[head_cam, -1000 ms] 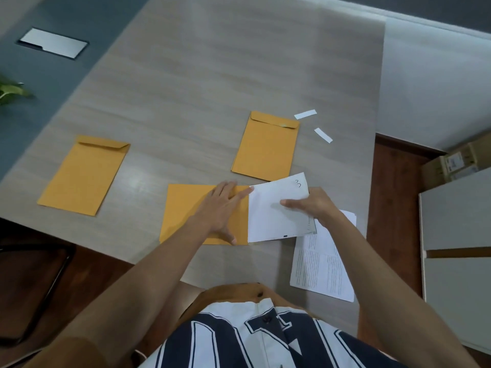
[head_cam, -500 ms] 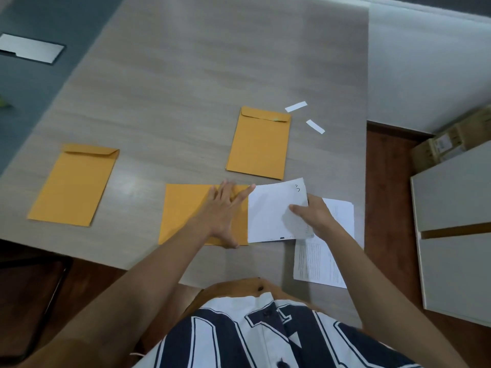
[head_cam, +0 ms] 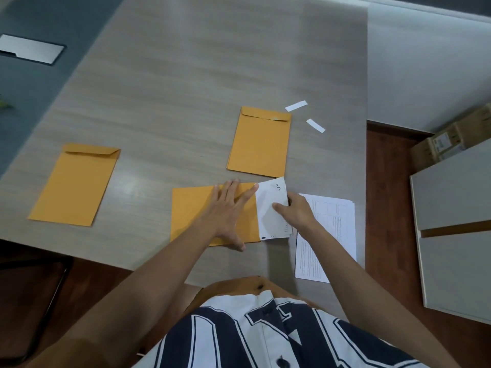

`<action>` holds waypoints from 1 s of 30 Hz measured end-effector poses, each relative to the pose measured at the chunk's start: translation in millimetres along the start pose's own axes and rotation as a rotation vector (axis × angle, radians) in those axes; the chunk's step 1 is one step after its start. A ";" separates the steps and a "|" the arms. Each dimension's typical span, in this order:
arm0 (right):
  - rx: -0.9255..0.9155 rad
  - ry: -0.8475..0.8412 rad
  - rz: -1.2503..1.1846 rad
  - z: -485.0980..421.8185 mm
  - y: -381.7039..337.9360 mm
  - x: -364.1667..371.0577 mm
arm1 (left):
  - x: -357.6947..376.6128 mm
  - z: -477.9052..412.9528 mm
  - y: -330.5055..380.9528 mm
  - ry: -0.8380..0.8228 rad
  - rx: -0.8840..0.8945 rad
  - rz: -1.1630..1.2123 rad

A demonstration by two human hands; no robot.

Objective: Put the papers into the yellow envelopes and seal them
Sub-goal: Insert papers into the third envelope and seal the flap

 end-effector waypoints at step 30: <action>0.131 -0.176 -0.160 5.2 -2.9 3.8 | -25.3 4.1 26.4 0.099 0.103 -0.055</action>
Point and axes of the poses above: each hand's wrist, its own z-axis away from the middle knuckle, its own x-axis out of the palm, y = z × x, the point moved 6 cm from there along -z, towards the middle knuckle, and after that the axes turned 2 degrees about -y, right-handed, at the moved point
